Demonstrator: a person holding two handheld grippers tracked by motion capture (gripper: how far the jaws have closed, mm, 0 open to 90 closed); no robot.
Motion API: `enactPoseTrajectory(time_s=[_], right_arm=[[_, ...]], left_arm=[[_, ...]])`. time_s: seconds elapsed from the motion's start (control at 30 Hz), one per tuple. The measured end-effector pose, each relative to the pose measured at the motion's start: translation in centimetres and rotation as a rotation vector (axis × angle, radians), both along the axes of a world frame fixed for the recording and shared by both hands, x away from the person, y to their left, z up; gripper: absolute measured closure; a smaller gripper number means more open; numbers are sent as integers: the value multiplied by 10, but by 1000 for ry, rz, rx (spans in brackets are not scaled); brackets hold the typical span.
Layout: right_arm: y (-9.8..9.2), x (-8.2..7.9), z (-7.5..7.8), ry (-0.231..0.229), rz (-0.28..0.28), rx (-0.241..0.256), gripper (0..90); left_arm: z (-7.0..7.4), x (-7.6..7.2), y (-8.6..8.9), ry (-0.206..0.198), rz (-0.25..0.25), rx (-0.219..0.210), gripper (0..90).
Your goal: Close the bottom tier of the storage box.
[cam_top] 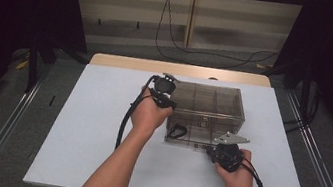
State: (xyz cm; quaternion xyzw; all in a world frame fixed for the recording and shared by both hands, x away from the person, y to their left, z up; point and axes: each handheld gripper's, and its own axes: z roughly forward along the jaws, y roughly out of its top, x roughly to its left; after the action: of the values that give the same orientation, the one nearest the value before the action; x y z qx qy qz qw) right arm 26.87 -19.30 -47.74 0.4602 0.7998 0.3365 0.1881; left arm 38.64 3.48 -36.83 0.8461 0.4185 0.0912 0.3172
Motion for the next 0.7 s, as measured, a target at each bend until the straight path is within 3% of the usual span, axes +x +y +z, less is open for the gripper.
enactPoseTrajectory(time_s=[0.7], right_arm=[[-1,6,-1,5,-10,-3,900]], left_arm=[[1,0,0,4,2,7,900]])
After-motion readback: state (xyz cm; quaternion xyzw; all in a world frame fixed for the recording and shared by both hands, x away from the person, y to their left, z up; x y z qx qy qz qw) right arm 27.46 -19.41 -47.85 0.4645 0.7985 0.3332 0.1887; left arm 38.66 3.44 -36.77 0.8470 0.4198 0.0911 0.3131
